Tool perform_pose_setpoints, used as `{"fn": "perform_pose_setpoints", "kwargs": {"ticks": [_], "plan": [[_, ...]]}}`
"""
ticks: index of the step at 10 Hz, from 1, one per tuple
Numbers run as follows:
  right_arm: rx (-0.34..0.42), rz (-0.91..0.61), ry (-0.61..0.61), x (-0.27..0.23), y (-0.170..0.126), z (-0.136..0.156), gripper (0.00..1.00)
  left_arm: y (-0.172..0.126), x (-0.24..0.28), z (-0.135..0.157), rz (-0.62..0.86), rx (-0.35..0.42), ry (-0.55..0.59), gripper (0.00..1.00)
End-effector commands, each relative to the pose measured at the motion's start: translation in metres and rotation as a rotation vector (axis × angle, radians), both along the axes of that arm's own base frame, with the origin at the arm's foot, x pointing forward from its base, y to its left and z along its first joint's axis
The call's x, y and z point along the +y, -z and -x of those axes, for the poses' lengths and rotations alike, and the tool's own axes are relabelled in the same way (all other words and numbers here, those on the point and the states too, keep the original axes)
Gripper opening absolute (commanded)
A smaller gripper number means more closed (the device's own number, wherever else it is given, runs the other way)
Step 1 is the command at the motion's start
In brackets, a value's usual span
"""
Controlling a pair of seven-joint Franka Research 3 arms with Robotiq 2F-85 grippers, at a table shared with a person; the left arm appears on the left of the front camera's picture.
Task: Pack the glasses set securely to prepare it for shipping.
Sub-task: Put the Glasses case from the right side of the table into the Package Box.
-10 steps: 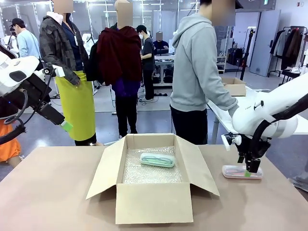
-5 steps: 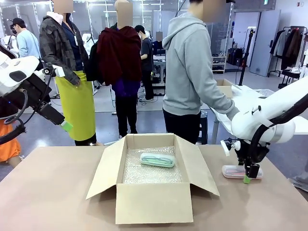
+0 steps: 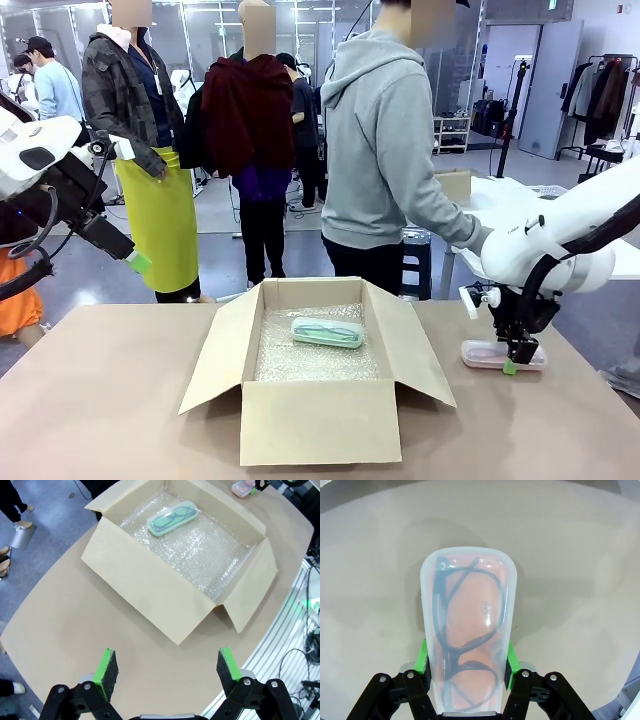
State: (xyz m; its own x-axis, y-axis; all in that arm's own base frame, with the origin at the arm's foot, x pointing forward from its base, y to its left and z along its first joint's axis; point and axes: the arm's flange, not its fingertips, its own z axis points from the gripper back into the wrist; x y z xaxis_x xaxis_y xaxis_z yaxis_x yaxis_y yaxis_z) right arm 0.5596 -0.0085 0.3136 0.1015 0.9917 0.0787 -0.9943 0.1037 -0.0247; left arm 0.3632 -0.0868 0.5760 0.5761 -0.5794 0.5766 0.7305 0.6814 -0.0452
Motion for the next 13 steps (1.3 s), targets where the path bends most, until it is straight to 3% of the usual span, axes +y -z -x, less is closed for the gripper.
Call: {"fn": "perform_pose_setpoints", "kwargs": {"ticks": [1,2,4,5,6,9,11,13], "plan": [[0.001,0.004,-0.005,0.001,-0.018,0.005,0.39,-0.001,0.003,0.000,0.018,-0.005,0.026,1.00],[-0.008,-0.003,0.059,0.004,-0.037,0.010,0.30,-0.001,0.003,0.000,0.018,-0.005,0.026,1.00],[0.036,0.029,0.116,0.029,-0.109,0.043,0.30,-0.001,0.003,0.000,0.018,-0.005,0.026,1.00],[0.036,0.097,0.159,0.040,-0.131,0.046,0.30,-0.001,0.003,0.000,0.018,-0.005,0.026,1.00],[0.063,0.074,0.164,0.053,-0.141,0.044,0.30,-0.001,0.003,0.000,0.018,-0.005,0.026,1.00],[0.051,0.057,0.178,0.115,-0.170,0.050,0.30,-0.001,0.003,0.000,0.018,-0.005,0.026,1.00],[0.017,0.067,0.139,0.184,-0.181,0.056,0.30,-0.001,0.003,0.000,0.018,-0.005,0.026,1.00],[0.014,0.053,0.099,0.258,-0.174,0.055,0.30,-0.001,0.003,0.000,0.018,-0.005,0.026,1.00]]}}
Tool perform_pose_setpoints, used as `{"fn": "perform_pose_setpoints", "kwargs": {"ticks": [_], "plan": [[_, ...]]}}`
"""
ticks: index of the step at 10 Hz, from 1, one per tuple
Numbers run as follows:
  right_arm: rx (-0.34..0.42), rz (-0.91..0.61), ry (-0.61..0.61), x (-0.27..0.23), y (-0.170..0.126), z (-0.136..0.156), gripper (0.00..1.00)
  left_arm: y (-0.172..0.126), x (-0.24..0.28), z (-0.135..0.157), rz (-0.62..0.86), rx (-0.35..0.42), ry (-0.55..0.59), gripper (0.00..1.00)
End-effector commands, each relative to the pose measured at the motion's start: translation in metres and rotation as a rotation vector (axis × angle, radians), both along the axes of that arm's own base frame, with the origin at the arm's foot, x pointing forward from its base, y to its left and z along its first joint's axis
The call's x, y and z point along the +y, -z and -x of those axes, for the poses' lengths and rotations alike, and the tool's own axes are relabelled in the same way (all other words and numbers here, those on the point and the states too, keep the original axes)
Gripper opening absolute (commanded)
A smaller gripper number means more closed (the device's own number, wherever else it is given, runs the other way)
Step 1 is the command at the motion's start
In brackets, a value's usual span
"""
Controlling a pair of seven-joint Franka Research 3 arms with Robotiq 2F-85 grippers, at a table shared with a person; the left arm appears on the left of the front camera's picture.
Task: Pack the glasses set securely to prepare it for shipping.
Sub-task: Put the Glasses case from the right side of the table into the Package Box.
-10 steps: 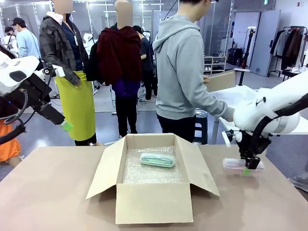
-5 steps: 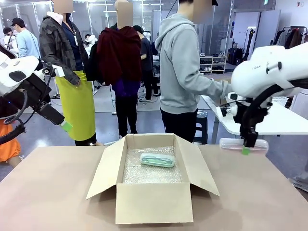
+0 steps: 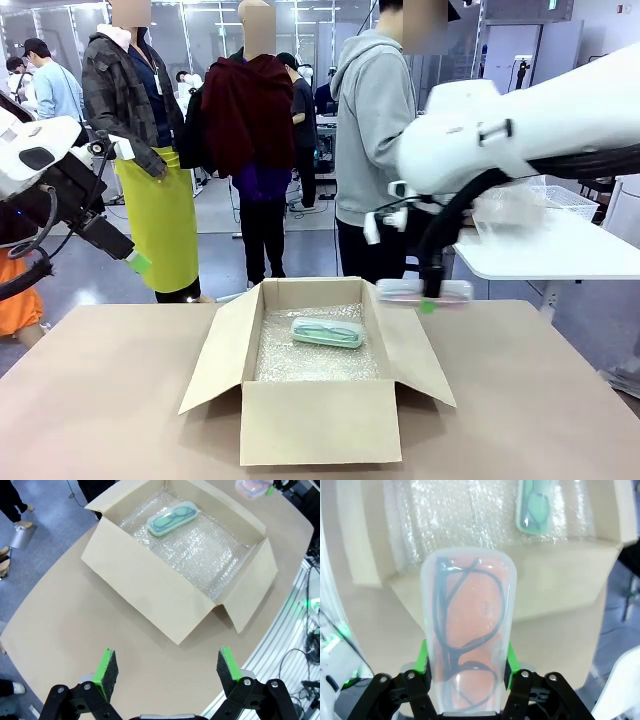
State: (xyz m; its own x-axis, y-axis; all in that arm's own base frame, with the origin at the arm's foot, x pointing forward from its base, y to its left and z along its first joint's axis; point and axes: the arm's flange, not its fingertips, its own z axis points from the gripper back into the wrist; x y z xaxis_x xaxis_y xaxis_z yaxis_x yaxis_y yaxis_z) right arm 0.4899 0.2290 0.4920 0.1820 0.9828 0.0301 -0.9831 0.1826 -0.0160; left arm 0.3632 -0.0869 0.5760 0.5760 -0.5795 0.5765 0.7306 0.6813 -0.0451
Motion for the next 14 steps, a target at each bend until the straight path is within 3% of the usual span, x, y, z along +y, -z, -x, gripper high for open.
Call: {"fn": "perform_pose_setpoints", "kwargs": {"ticks": [1,3,5,7,12,13,14], "plan": [[0.001,0.016,0.024,0.049,0.014,-0.016,0.30,-0.001,0.003,0.000,0.018,-0.005,0.026,1.00],[-0.003,-0.022,0.090,0.096,0.038,-0.025,0.30,-0.001,0.003,0.000,0.018,-0.005,0.026,1.00],[-0.019,-0.026,0.033,0.121,0.065,-0.027,0.30,-0.001,0.003,0.000,0.018,-0.005,0.026,1.00],[-0.016,-0.062,0.009,0.125,0.093,-0.037,0.30,-0.001,0.003,0.000,0.018,-0.005,0.026,1.00],[0.030,0.038,-0.027,0.142,0.168,-0.038,0.30,-0.001,0.003,0.000,0.018,-0.005,0.026,1.00],[0.012,0.046,-0.027,0.143,0.174,-0.038,0.30,-0.001,0.003,0.000,0.018,-0.005,0.026,1.00],[0.013,0.042,-0.030,0.144,0.172,-0.036,0.70,-0.001,0.003,0.000,0.018,-0.005,0.026,1.00]]}}
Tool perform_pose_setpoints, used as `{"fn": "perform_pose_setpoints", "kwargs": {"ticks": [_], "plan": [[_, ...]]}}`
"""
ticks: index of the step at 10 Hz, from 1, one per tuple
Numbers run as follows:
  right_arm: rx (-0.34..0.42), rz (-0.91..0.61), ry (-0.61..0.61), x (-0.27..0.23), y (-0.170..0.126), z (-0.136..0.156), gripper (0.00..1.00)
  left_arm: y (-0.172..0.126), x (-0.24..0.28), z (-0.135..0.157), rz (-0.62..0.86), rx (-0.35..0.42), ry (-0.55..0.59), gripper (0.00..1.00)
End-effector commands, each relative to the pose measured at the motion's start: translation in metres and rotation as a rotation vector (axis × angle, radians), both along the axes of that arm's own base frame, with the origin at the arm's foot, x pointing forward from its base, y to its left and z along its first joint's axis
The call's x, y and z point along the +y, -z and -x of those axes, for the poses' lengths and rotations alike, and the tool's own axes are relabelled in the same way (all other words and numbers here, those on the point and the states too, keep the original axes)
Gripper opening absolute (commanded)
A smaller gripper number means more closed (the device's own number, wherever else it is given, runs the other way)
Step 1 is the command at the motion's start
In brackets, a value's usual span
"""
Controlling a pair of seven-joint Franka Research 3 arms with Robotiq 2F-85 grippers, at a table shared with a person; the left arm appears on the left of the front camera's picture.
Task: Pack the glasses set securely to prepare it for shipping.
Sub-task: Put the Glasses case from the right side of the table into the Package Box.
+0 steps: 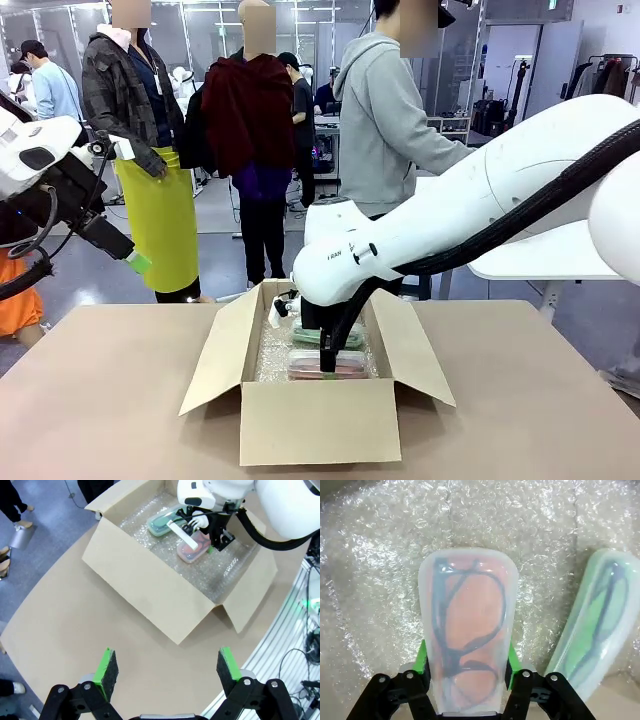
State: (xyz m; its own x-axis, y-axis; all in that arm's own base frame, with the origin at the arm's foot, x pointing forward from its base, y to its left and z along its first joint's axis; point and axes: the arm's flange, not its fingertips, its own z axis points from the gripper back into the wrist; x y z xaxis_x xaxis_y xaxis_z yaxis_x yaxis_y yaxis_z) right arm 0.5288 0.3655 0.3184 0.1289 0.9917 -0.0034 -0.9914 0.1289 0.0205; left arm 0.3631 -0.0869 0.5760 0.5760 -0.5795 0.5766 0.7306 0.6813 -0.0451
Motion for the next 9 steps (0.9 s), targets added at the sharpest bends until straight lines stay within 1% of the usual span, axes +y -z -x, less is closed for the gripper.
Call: {"fn": "perform_pose_setpoints", "kwargs": {"ticks": [1,2,4,6,7,9], "plan": [[-0.037,0.021,-0.002,0.008,-0.008,0.004,1.00,-0.001,0.003,0.000,0.018,-0.005,0.026,1.00],[-0.052,0.024,-0.008,0.008,-0.015,0.005,1.00,-0.001,0.003,0.000,0.018,-0.005,0.026,1.00],[-0.038,0.019,-0.008,0.006,-0.021,0.005,1.00,-0.001,0.003,0.000,0.018,-0.005,0.026,1.00],[-0.067,0.046,-0.013,0.002,-0.031,0.007,1.00,-0.001,0.003,0.000,0.018,-0.005,0.026,1.00],[-0.039,0.001,-0.024,0.007,-0.020,0.000,1.00,-0.001,0.003,0.000,0.018,-0.005,0.026,1.00],[-0.039,0.001,-0.024,0.007,-0.020,0.000,1.00,-0.001,0.003,0.000,0.018,-0.005,0.026,1.00]]}}
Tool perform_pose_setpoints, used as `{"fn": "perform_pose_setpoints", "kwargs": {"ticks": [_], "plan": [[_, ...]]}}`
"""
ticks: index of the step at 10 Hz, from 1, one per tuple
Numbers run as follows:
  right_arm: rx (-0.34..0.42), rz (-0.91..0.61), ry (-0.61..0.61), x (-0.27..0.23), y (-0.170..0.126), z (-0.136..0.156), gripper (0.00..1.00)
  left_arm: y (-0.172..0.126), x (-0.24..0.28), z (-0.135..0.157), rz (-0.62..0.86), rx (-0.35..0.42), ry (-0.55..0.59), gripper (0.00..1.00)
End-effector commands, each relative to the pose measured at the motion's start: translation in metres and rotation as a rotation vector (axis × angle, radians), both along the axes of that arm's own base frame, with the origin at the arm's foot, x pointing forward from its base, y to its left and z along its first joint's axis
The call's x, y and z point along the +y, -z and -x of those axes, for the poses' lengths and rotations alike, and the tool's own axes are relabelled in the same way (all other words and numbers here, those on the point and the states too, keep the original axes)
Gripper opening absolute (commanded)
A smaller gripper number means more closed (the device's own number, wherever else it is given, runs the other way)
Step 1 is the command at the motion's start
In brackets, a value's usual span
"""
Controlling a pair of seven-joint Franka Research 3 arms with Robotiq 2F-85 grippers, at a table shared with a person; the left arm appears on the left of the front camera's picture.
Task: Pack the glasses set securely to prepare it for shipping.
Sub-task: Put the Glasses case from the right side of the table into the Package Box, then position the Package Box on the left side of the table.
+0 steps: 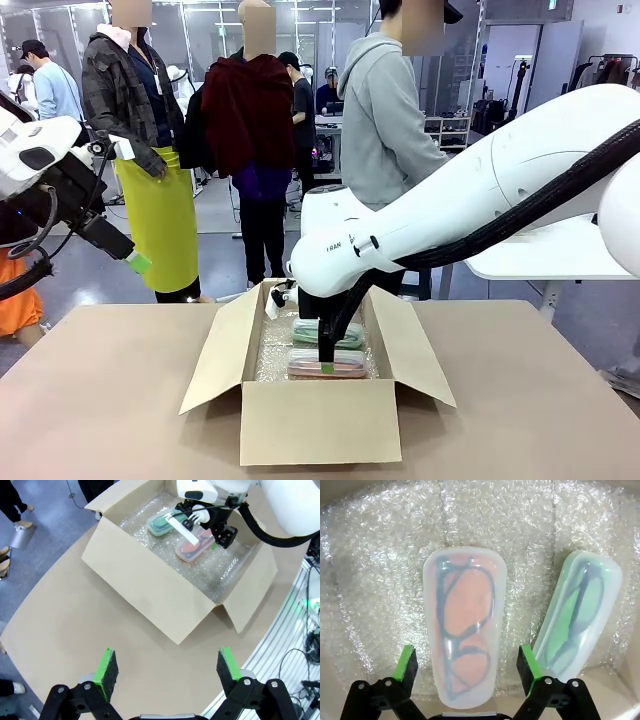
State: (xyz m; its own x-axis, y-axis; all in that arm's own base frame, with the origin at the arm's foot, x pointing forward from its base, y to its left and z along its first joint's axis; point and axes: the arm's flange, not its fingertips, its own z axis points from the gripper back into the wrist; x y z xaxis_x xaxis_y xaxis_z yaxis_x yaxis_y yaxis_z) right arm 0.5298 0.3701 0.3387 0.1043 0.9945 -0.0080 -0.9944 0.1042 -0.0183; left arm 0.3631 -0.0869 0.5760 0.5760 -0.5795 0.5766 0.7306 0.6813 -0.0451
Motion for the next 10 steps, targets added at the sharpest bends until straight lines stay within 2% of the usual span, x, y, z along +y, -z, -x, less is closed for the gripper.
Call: {"fn": "perform_pose_setpoints", "kwargs": {"ticks": [1,10], "plan": [[0.000,-0.008,0.001,0.0021,0.0003,0.0008,1.00,-0.0012,0.0031,-0.0001,0.018,-0.005,0.026,1.00],[0.000,-0.008,0.001,0.0021,0.0003,0.0008,1.00,-0.0012,0.0031,-0.0001,0.018,-0.005,0.026,1.00]]}}
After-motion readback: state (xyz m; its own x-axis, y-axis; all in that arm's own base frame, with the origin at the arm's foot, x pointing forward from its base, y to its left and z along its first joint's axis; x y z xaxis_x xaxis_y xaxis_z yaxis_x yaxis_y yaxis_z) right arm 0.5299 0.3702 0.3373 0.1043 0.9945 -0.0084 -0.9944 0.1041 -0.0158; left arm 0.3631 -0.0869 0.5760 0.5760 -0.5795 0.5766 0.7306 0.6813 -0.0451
